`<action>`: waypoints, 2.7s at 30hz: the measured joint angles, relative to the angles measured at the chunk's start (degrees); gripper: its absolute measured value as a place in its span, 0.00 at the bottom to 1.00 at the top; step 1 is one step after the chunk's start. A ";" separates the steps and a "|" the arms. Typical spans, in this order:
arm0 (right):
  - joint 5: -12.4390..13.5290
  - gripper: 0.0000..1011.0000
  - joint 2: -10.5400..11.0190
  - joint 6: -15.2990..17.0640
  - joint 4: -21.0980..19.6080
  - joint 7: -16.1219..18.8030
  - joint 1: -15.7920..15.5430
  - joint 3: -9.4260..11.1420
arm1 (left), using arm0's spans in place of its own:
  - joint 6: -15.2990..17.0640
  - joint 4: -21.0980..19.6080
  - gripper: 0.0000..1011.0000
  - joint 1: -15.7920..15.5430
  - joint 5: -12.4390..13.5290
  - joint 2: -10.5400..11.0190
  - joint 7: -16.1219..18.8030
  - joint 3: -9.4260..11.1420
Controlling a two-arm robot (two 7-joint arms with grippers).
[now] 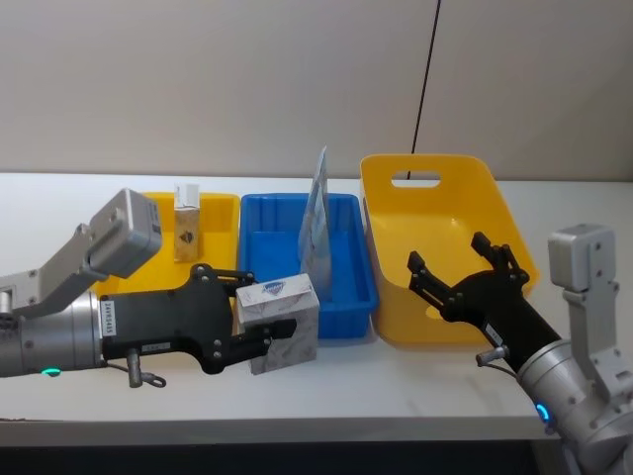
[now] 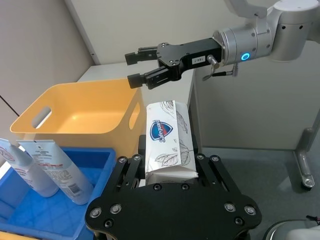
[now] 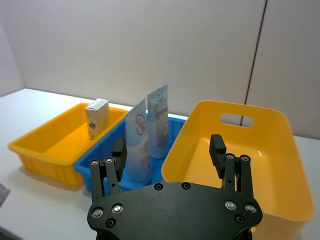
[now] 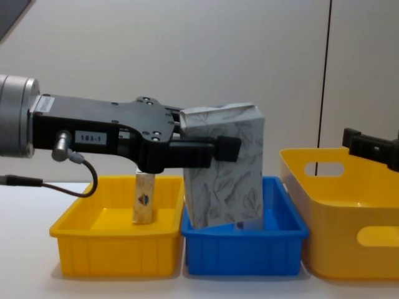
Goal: Bimanual collaborative sorting of washing and personal care products
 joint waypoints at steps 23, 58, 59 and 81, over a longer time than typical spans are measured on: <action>10.60 0.99 8.19 2.56 2.13 18.83 4.11 1.97 | -0.53 0.38 0.38 0.11 -0.24 0.12 -0.21 0.27; 12.41 0.99 11.66 -12.07 24.72 53.58 24.25 -8.68 | -0.61 0.45 0.38 0.11 -0.25 0.12 -0.23 0.30; 12.29 0.99 11.51 -12.32 25.11 54.01 24.56 -9.00 | -0.62 0.44 0.38 0.11 -0.25 0.13 -0.23 0.30; 9.02 0.99 8.53 -16.05 27.86 55.81 27.65 -14.22 | -0.61 0.45 0.38 0.11 -0.25 0.13 -0.23 0.30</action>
